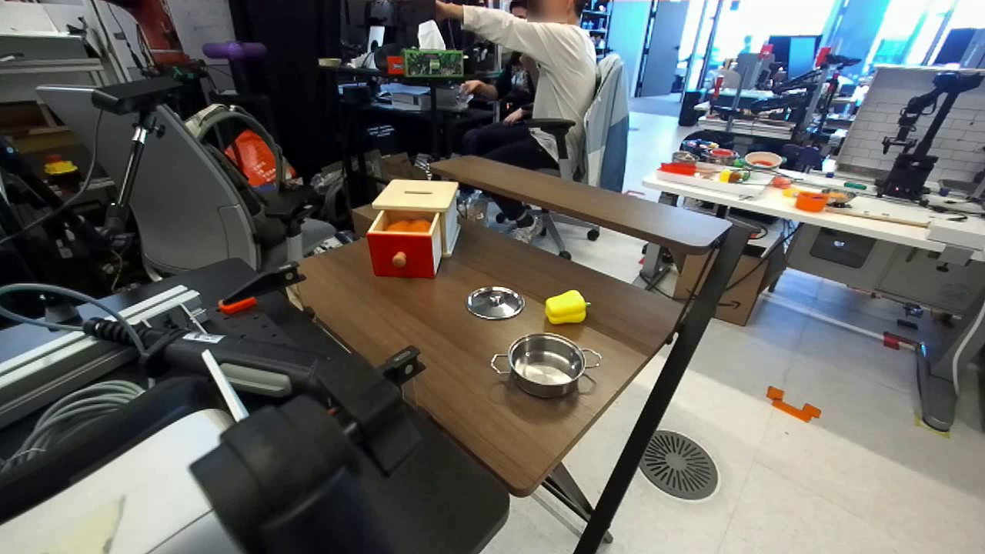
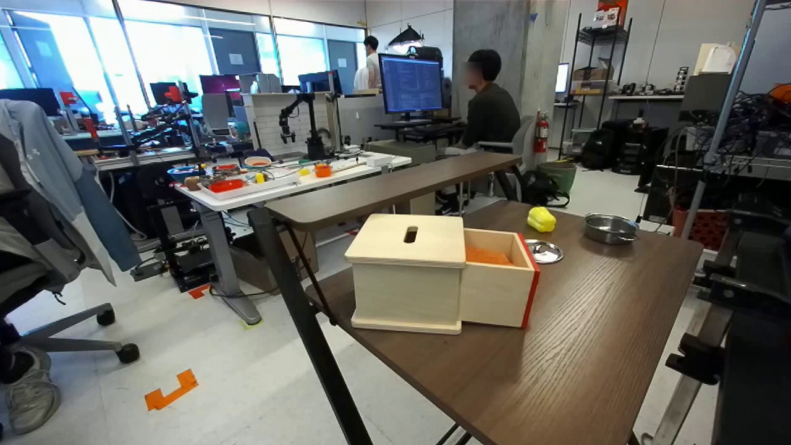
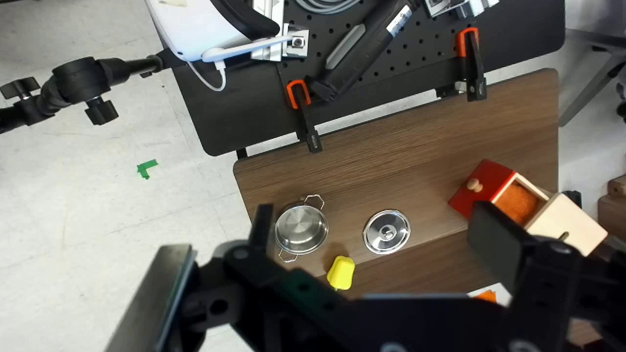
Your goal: Move the yellow pepper to the front left
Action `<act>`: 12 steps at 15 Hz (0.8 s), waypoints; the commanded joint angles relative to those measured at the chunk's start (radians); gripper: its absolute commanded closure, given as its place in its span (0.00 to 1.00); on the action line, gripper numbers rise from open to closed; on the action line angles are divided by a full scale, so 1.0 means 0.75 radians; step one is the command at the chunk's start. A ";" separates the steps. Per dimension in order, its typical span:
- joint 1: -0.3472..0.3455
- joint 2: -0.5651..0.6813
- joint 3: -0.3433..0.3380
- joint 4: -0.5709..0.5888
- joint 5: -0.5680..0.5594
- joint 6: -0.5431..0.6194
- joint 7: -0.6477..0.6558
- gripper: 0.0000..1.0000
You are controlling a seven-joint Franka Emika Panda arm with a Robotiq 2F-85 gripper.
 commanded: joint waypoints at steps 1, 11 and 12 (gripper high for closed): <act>-0.002 0.062 0.031 -0.010 0.031 0.026 0.047 0.00; 0.110 0.647 0.268 0.029 0.255 0.602 0.465 0.00; 0.119 0.741 0.294 0.068 0.263 0.670 0.529 0.00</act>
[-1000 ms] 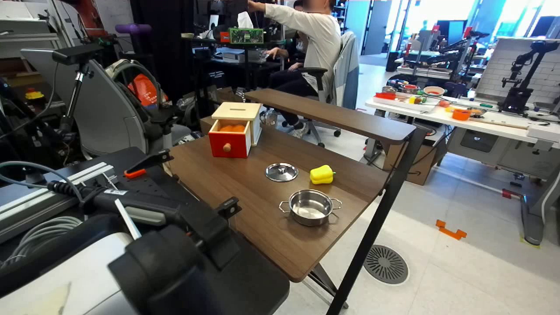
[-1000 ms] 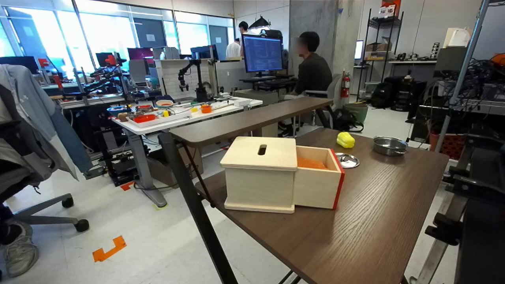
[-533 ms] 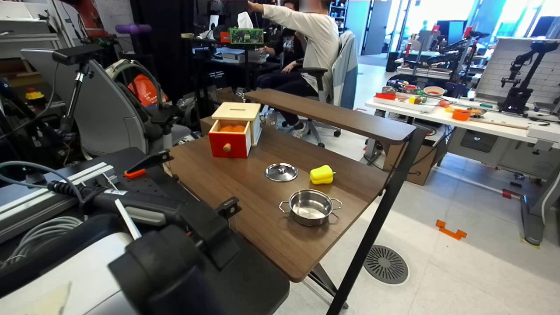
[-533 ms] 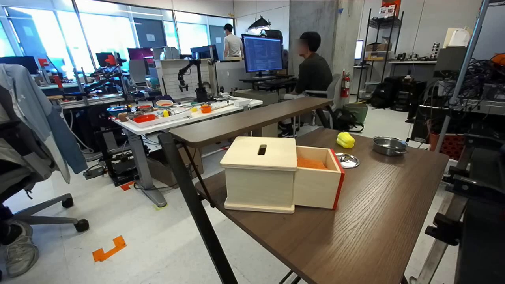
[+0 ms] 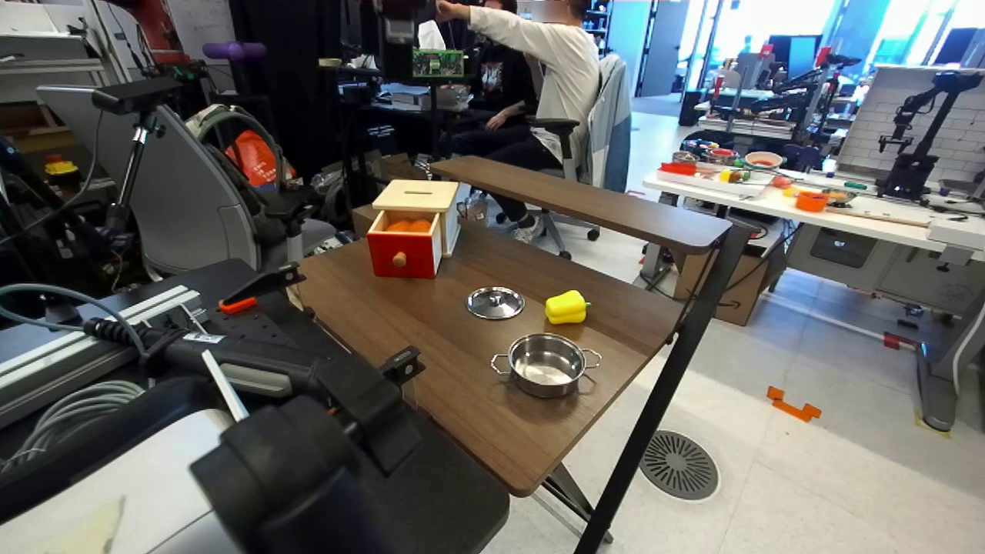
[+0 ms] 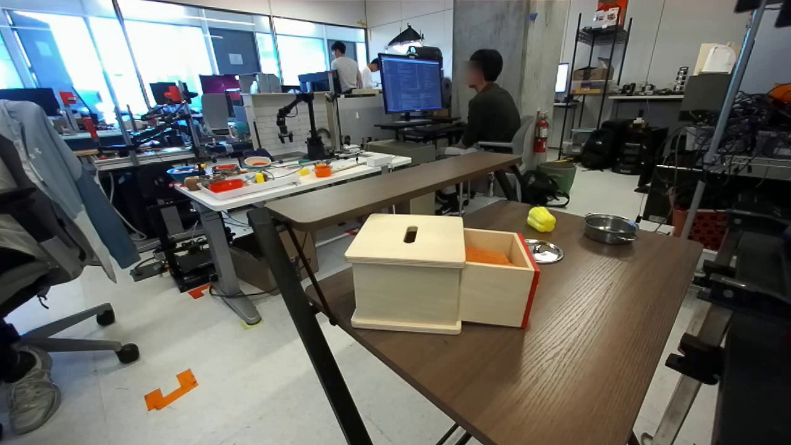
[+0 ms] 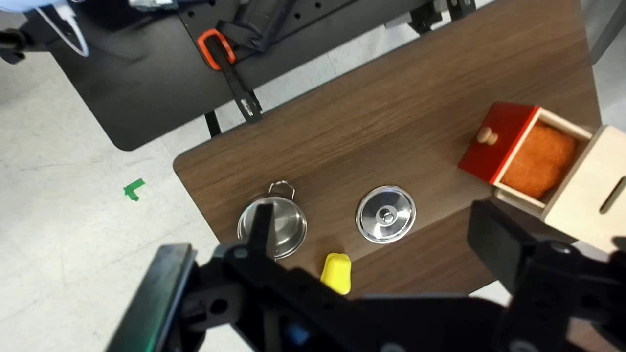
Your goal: Move the yellow pepper to the front left
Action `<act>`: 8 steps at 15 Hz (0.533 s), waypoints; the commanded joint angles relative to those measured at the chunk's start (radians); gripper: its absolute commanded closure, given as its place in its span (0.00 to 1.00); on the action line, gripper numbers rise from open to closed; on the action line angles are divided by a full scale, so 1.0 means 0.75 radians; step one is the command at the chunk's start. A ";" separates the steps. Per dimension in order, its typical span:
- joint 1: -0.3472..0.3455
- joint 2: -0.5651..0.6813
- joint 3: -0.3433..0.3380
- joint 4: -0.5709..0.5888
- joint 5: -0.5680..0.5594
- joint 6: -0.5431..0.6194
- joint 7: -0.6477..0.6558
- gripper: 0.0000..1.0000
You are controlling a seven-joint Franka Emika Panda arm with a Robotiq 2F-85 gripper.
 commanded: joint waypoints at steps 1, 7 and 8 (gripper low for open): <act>0.026 0.343 0.085 0.170 0.052 0.183 0.195 0.00; 0.081 0.863 0.113 0.490 -0.033 0.431 0.520 0.00; 0.101 0.949 0.097 0.548 -0.051 0.458 0.563 0.00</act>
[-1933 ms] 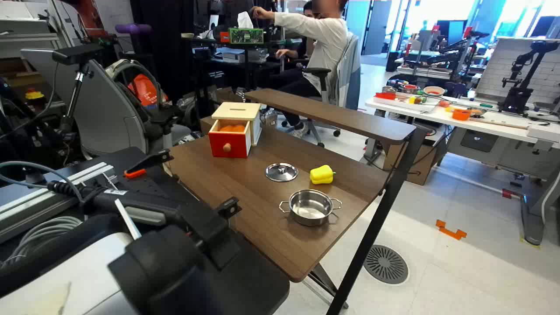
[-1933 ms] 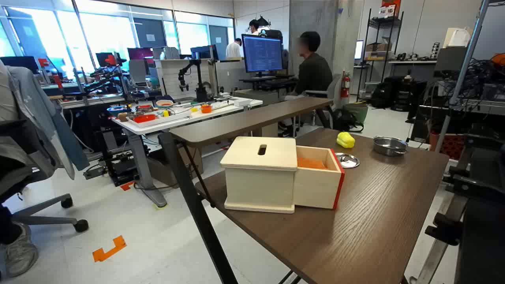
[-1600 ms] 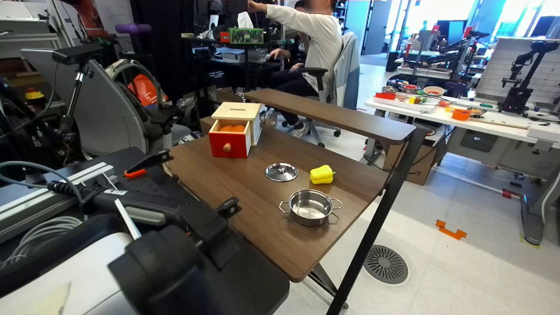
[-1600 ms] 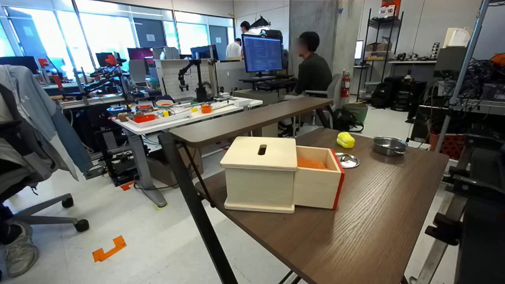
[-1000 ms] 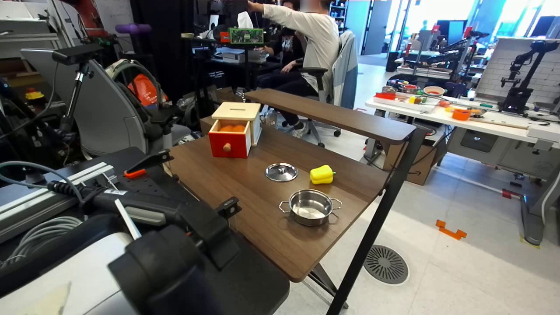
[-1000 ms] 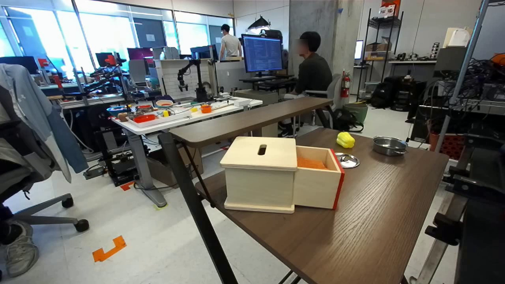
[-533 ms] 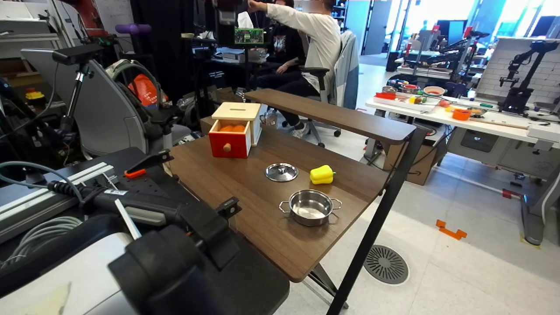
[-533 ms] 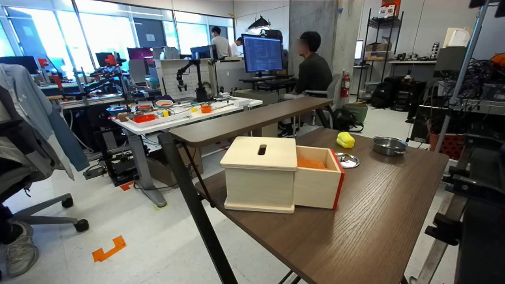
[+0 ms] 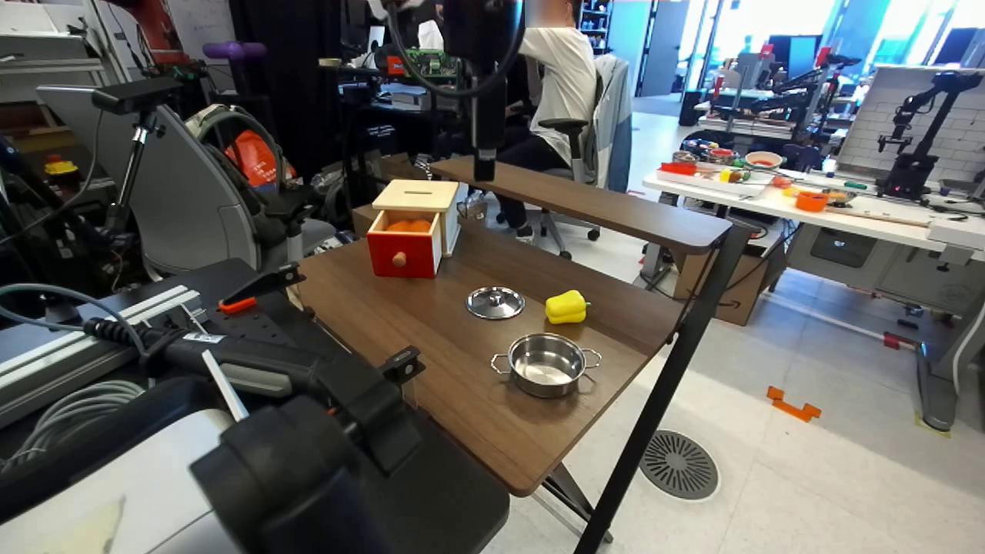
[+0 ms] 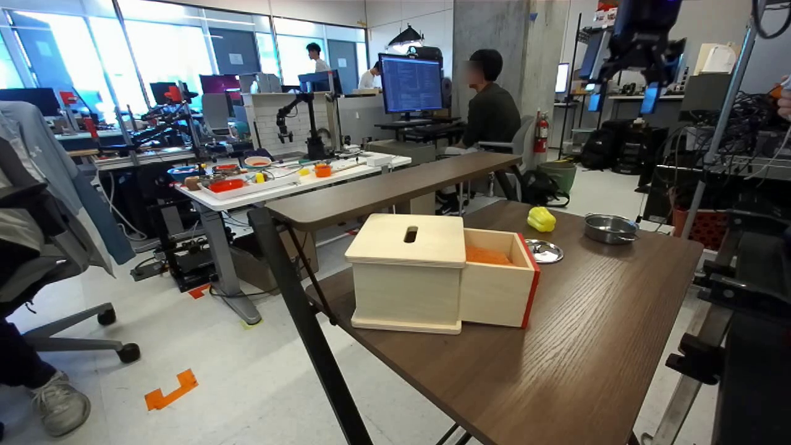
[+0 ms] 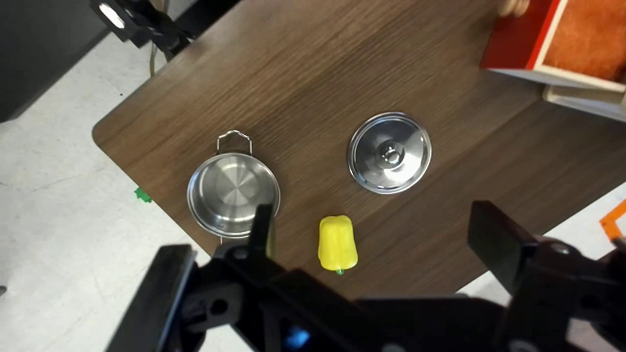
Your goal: Move the yellow pepper to the front left
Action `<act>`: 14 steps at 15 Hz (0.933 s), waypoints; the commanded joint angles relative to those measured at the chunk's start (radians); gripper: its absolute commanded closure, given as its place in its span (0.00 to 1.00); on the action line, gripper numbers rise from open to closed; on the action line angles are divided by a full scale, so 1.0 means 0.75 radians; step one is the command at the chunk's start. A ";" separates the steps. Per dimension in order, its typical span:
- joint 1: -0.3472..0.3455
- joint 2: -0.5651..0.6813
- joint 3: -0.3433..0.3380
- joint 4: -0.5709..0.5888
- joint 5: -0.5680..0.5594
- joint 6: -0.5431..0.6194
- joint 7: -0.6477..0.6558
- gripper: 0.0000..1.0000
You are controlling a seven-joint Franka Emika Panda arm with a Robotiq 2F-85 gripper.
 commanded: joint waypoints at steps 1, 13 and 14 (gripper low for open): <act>0.063 0.322 -0.045 0.251 -0.068 0.092 0.162 0.00; 0.238 0.977 -0.277 0.844 -0.164 0.115 0.402 0.00; 0.243 1.010 -0.284 0.872 -0.164 0.121 0.408 0.00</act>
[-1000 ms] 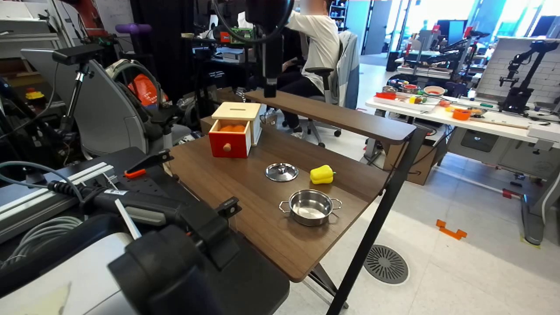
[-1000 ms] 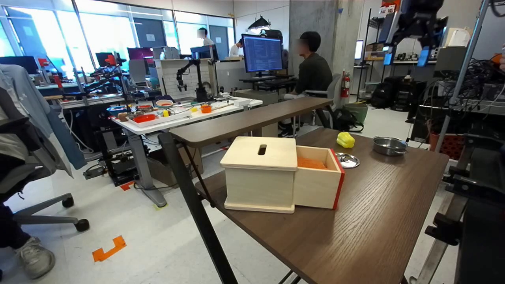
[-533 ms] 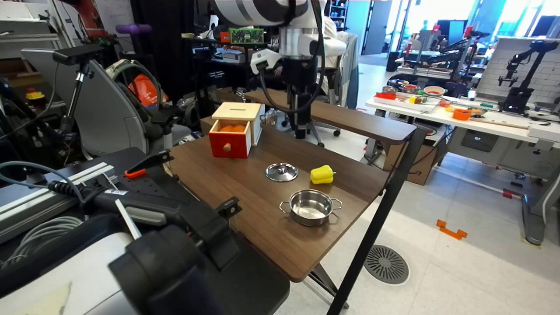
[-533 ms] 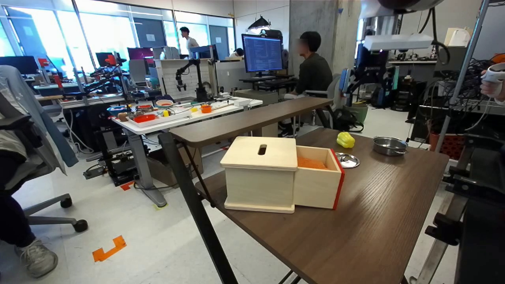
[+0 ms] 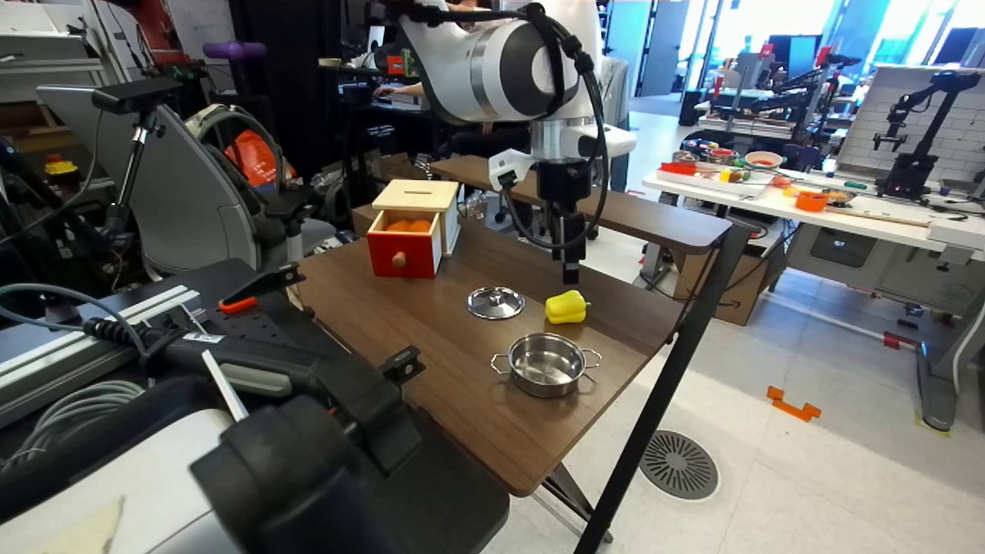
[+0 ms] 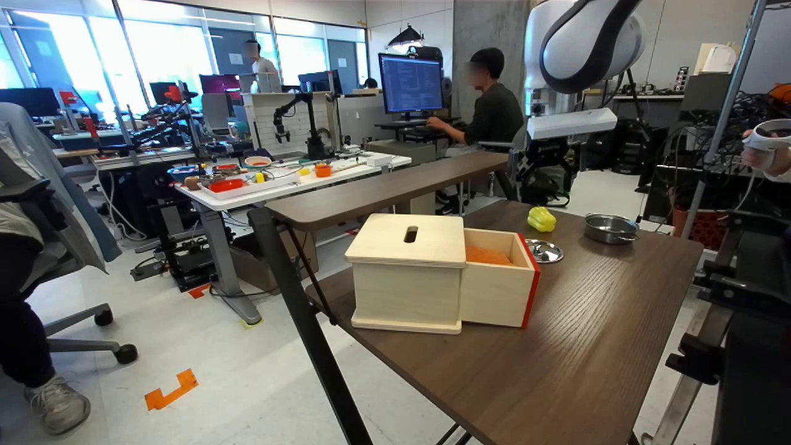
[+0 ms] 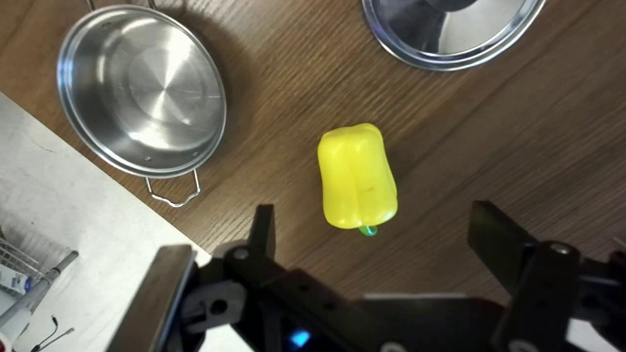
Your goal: Move the yellow pepper to the front left
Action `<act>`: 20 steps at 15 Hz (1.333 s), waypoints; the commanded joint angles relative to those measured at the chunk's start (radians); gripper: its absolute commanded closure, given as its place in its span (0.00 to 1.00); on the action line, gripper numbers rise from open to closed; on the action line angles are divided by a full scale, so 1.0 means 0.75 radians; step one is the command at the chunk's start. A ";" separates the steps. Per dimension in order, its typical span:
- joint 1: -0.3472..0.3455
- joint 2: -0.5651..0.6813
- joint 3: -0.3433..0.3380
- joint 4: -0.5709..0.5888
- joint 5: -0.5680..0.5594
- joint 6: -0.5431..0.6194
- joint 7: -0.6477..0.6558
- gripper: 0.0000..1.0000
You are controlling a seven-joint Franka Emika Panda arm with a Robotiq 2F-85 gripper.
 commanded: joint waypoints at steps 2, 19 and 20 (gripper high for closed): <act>0.047 0.171 -0.056 0.176 -0.020 0.002 0.059 0.00; 0.076 0.039 -0.117 0.052 0.009 -0.011 0.123 0.73; 0.088 -0.006 -0.134 0.004 0.014 -0.001 0.176 0.73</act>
